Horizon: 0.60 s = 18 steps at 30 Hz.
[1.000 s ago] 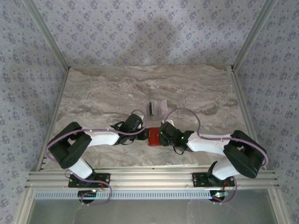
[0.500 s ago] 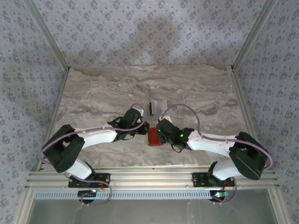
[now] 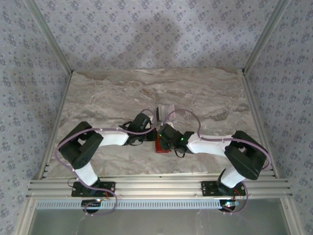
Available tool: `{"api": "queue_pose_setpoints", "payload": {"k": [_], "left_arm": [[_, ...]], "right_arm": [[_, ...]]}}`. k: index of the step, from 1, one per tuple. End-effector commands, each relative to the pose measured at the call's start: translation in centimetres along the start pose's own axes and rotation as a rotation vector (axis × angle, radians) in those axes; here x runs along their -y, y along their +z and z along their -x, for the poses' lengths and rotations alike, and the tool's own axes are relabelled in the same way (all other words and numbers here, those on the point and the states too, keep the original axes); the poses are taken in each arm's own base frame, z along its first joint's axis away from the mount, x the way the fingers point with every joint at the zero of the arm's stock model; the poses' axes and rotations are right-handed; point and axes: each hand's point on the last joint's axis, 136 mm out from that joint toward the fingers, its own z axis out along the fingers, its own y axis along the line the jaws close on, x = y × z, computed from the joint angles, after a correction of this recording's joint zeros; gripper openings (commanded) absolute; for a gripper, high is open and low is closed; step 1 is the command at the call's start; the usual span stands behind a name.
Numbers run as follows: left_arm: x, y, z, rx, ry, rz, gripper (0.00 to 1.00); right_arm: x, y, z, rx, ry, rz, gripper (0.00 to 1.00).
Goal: Put the credit cards into the card holder
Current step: Open the button on the card holder.
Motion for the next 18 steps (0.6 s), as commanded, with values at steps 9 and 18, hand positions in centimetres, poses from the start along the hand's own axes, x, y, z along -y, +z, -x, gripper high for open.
{"api": "queue_pose_setpoints", "payload": {"k": [9,18], "left_arm": [[-2.0,1.4,-2.3,-0.042,-0.011,0.018,0.04],[-3.5,1.8,-3.2,-0.047,-0.027,0.06,0.02]], "right_arm": [[0.6,2.2,-0.9,-0.046,-0.009,-0.046,0.41],[1.2,1.3,-0.3,-0.01,-0.002,-0.082,0.0]]}}
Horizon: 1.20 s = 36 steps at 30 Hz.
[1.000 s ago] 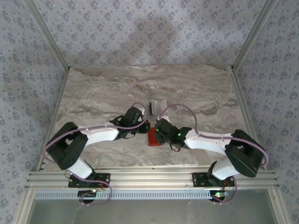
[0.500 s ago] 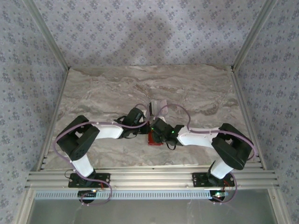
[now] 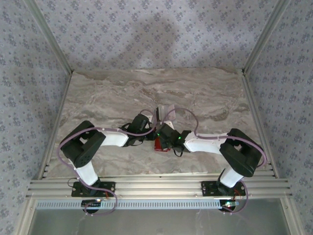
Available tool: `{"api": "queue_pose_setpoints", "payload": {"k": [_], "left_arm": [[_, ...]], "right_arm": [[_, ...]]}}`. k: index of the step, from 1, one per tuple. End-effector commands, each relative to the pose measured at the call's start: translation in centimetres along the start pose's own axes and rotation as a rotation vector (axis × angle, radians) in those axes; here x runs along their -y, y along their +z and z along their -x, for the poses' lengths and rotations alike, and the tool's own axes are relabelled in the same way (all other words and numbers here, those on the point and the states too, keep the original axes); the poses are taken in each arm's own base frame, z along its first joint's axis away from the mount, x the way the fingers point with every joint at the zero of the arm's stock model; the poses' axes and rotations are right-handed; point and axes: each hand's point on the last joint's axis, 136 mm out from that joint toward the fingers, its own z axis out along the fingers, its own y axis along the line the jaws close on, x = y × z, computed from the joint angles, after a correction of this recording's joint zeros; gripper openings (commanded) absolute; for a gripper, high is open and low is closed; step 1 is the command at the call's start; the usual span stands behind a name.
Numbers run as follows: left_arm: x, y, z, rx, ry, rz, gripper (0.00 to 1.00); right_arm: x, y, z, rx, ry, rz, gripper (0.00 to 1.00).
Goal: Put the credit cards into the card holder
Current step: Open the button on the card holder.
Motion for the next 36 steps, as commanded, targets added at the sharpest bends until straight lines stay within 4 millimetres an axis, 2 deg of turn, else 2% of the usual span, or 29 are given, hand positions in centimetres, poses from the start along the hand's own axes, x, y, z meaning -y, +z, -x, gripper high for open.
{"api": "queue_pose_setpoints", "payload": {"k": [1,8,13,17,23,26,30,33,36], "left_arm": [[-3.6,1.0,-4.1,-0.11,-0.038,0.102,0.02],[-5.6,1.5,-5.1,-0.117,-0.055,0.168,0.0],[-6.0,1.7,-5.4,-0.116,-0.066,0.176,0.0],[-6.0,1.7,-5.7,-0.116,-0.068,0.167,0.0],[-5.8,1.6,-5.6,-0.116,-0.066,0.156,0.0],[-5.6,1.5,-5.6,-0.114,-0.066,0.15,0.0],[-5.4,1.4,-5.6,-0.115,-0.062,0.146,0.0],[-5.3,1.5,-5.6,-0.117,-0.061,0.145,0.0],[-5.5,1.6,-5.6,-0.12,-0.063,0.15,0.0]], "right_arm": [[0.7,0.1,-0.8,-0.021,0.003,-0.024,0.0],[2.6,-2.0,0.1,0.03,0.122,0.079,0.0],[4.5,-1.7,-0.5,0.005,0.17,0.068,0.0],[6.9,-1.4,-1.1,0.023,0.274,0.011,0.0],[10.0,-1.3,-1.9,0.051,0.367,-0.111,0.28],[10.6,-2.4,-1.4,0.085,0.354,-0.173,0.34],[9.9,-5.0,0.2,0.157,0.289,-0.225,0.36],[7.6,-6.3,1.4,0.181,0.227,-0.158,0.35],[3.9,-6.5,2.1,0.159,0.173,-0.004,0.34]]}}
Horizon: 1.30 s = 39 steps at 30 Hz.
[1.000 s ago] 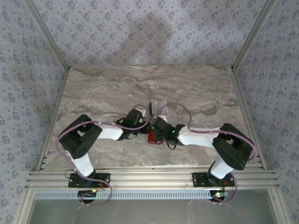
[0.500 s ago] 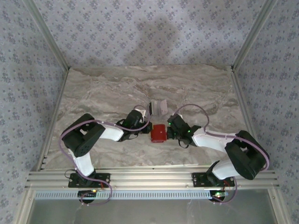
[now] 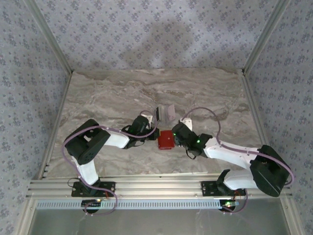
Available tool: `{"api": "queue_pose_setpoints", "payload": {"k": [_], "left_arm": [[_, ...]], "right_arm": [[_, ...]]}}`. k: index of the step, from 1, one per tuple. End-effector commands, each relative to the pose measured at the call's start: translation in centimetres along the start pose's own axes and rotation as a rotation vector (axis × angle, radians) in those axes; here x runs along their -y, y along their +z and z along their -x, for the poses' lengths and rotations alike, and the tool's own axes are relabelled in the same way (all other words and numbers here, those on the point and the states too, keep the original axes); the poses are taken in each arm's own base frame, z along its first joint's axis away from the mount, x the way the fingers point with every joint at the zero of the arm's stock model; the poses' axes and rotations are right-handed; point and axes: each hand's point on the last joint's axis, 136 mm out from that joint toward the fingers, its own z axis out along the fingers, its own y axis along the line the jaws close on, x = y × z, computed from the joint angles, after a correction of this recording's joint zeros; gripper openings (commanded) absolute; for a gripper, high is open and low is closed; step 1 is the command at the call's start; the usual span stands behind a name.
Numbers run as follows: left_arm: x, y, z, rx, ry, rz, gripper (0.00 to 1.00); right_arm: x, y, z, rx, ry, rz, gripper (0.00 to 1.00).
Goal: Put the credit cards into the card holder
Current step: Open the button on the card holder, then open the card holder at the bottom-center of the table.
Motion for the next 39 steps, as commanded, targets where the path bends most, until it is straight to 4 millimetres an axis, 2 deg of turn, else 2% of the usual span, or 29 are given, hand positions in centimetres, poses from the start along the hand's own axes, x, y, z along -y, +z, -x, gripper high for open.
{"api": "queue_pose_setpoints", "payload": {"k": [1,4,6,9,13,16,19,27,30,39], "left_arm": [[-5.9,0.0,-6.1,-0.185,-0.045,0.205,0.0],[-5.7,0.2,-6.2,-0.188,-0.044,0.202,0.0],[-5.7,0.2,-6.2,-0.186,-0.045,0.201,0.0],[-5.6,0.1,-6.2,-0.188,-0.044,0.202,0.0],[-5.7,-0.1,-6.2,-0.185,-0.041,0.206,0.0],[-5.8,-0.1,-6.2,-0.184,-0.039,0.209,0.0],[-5.9,-0.1,-6.3,-0.185,-0.04,0.212,0.0],[-6.3,0.2,-6.9,-0.195,-0.048,0.212,0.0],[-6.6,0.2,-7.3,-0.197,-0.053,0.216,0.0],[-7.8,0.8,-9.0,-0.207,-0.071,0.244,0.0]], "right_arm": [[-3.2,-0.8,0.1,-0.03,-0.061,0.12,0.34],[-6.5,-0.7,-0.4,-0.075,-0.096,0.254,0.38],[-6.9,0.1,-0.6,-0.097,-0.092,0.258,0.4],[-6.5,1.8,-0.9,-0.129,-0.065,0.249,0.42],[-4.3,4.2,-1.6,-0.169,-0.026,0.183,0.45],[-2.4,5.1,-2.1,-0.179,-0.01,0.126,0.47],[-1.6,5.5,-2.6,-0.191,0.028,0.111,0.5],[-3.4,6.0,-3.5,-0.245,0.037,0.222,0.53],[-4.1,5.9,-3.4,-0.244,0.045,0.268,0.49],[-4.5,4.6,-1.7,-0.193,0.041,0.274,0.25]]}}
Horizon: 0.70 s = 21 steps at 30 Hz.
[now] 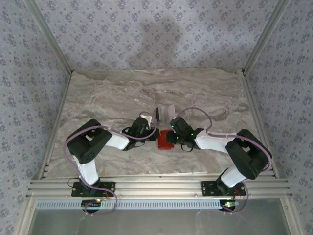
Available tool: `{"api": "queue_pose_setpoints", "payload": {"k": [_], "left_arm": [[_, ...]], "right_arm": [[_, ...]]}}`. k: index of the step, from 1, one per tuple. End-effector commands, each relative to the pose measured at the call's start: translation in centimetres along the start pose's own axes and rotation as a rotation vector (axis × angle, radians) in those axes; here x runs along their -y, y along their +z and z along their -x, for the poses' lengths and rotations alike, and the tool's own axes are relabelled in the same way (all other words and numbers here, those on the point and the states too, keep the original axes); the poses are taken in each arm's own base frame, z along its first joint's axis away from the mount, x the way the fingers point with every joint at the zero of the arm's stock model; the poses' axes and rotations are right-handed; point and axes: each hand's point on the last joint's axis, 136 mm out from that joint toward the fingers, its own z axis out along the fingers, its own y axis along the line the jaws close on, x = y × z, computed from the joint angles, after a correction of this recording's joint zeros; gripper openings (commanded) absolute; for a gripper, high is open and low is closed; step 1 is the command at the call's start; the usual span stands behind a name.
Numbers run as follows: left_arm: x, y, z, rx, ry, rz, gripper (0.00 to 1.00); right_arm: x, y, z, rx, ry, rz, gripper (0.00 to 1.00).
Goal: Put the credit cards into the card holder
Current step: Open the card holder at the bottom-center of the table.
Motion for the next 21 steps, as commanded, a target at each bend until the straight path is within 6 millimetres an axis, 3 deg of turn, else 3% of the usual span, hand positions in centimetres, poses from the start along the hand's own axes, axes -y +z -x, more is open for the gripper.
{"api": "queue_pose_setpoints", "payload": {"k": [1,7,11,18,21], "left_arm": [[-7.7,0.0,-8.7,-0.24,-0.059,0.262,0.0],[-7.4,0.1,-8.8,-0.224,-0.061,0.259,0.0],[-5.9,-0.4,-8.0,-0.213,-0.051,0.216,0.05],[-3.5,-1.8,-7.0,-0.205,-0.042,0.135,0.32],[-3.3,-2.3,-7.0,-0.204,-0.04,0.131,0.33]], "right_arm": [[-2.1,-1.0,0.8,0.025,-0.02,0.062,0.22],[-2.1,-1.6,1.3,0.052,-0.082,-0.009,0.0],[-0.8,-2.4,1.9,0.086,-0.075,-0.105,0.0],[0.4,-4.1,2.3,0.114,-0.1,-0.198,0.0],[0.6,-4.6,2.4,0.119,-0.116,-0.221,0.0]]}}
